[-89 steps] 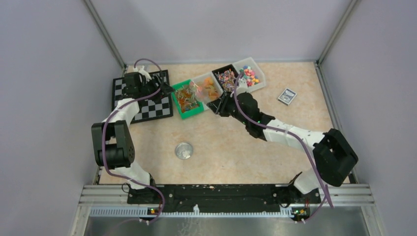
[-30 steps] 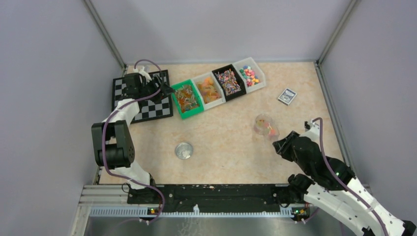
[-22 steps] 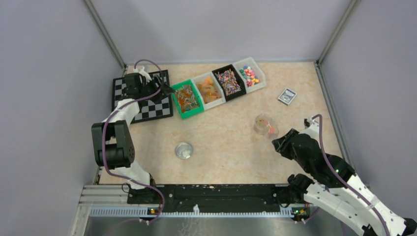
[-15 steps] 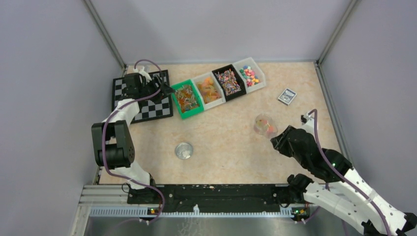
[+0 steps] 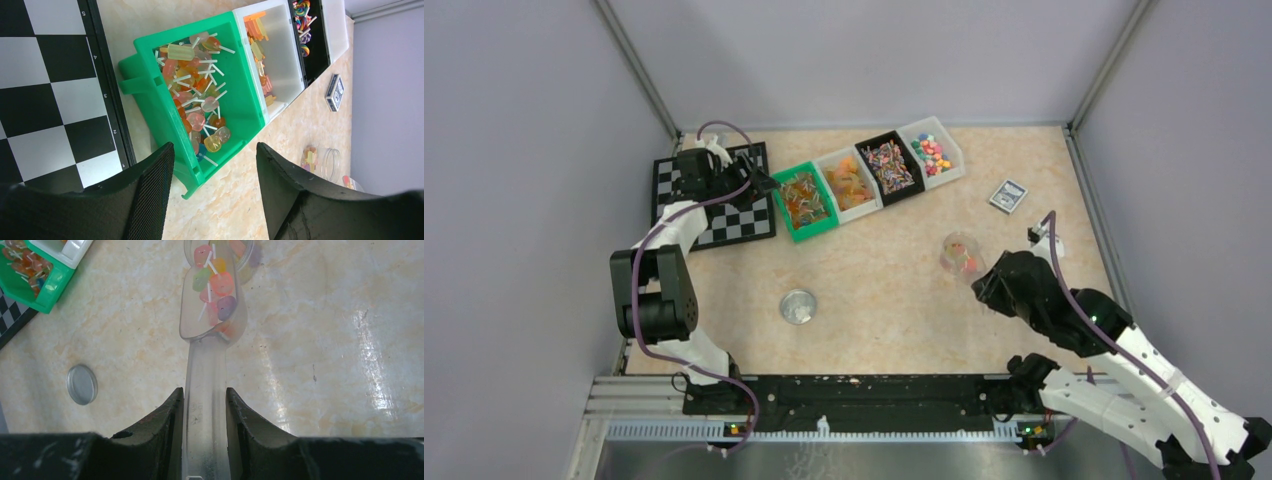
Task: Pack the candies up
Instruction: Place the fake candies in the packing bottle.
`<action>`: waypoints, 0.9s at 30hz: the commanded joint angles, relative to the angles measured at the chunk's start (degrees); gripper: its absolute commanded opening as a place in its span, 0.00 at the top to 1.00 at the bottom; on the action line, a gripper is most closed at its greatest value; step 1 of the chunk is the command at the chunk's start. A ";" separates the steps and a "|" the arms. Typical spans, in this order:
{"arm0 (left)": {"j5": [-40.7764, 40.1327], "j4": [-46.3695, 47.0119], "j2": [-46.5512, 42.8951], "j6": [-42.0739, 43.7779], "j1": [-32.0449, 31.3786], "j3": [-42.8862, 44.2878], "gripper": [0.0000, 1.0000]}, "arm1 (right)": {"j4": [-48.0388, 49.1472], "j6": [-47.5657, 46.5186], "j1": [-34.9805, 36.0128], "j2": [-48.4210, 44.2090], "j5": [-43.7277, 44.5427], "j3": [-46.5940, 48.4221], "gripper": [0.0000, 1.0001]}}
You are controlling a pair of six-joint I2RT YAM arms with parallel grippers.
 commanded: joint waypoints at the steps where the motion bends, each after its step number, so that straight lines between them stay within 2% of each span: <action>1: 0.87 1.71 -2.76 1.28 0.27 -0.20 0.34 | -0.96 1.13 -0.16 1.71 -0.14 4.66 1.00; 27: 1.03 1.71 -3.83 1.19 0.64 -0.22 0.34 | -8.01 -1.53 -4.29 10.91 -1.24 14.13 1.00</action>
